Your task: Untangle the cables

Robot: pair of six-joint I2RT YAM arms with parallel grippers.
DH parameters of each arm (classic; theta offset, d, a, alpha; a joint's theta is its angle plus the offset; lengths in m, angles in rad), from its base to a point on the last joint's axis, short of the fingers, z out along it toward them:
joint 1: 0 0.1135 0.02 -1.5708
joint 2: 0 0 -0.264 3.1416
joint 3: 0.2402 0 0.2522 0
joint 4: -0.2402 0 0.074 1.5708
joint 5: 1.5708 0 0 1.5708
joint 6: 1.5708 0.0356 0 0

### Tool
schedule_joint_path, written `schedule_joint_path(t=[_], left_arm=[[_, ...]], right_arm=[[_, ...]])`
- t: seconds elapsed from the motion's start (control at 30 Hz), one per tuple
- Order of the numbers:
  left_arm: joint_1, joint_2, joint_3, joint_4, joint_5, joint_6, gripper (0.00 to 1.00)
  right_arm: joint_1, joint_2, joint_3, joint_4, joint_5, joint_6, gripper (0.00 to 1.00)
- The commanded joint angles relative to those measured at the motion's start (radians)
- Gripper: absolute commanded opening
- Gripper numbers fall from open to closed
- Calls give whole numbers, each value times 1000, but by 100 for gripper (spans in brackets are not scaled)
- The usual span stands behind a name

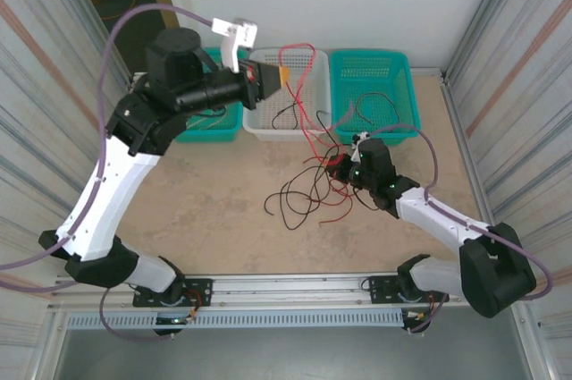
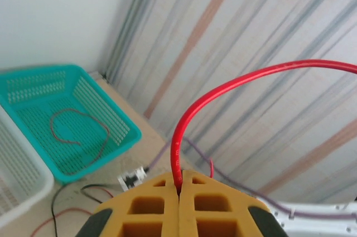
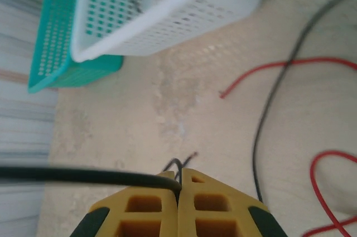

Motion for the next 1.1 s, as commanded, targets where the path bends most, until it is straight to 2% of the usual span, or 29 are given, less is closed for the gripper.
schedule_joint_path(t=[0.0,0.07,0.23,0.3,0.37,0.53,0.67,0.8,0.83,0.9,0.93,0.97,1.0,1.07], left_arm=[[20,73,136,-40,22,6,0],[21,118,213,-53,-3,21,0],[47,270,332,32,2,-3,0],[51,340,337,118,16,-16,0],[65,414,322,260,79,-57,0],[90,713,466,462,120,-197,0],[94,899,531,640,106,-279,0],[82,1089,667,648,45,-267,0],[78,1117,681,634,38,-255,11],[71,1144,650,620,57,-230,57],[65,1140,627,600,64,-207,72],[56,1127,599,568,67,-165,81],[46,1105,566,537,71,-112,97],[27,1045,513,447,50,6,99]], right_arm=[[-38,33,-89,29,38,85,0],[-51,39,-119,63,15,103,0],[-6,-26,-155,39,19,115,0],[14,-83,-176,17,41,129,0],[31,-153,-195,-12,63,147,0],[65,-330,-232,-106,117,189,0],[69,-403,-231,-170,149,182,0],[66,-406,-218,-201,163,174,0],[66,-401,-215,-203,162,174,0],[65,-393,-212,-205,157,175,0],[66,-390,-210,-205,156,174,0],[66,-388,-206,-206,155,170,0],[66,-386,-202,-207,159,168,0],[66,-381,-194,-210,166,164,0]])
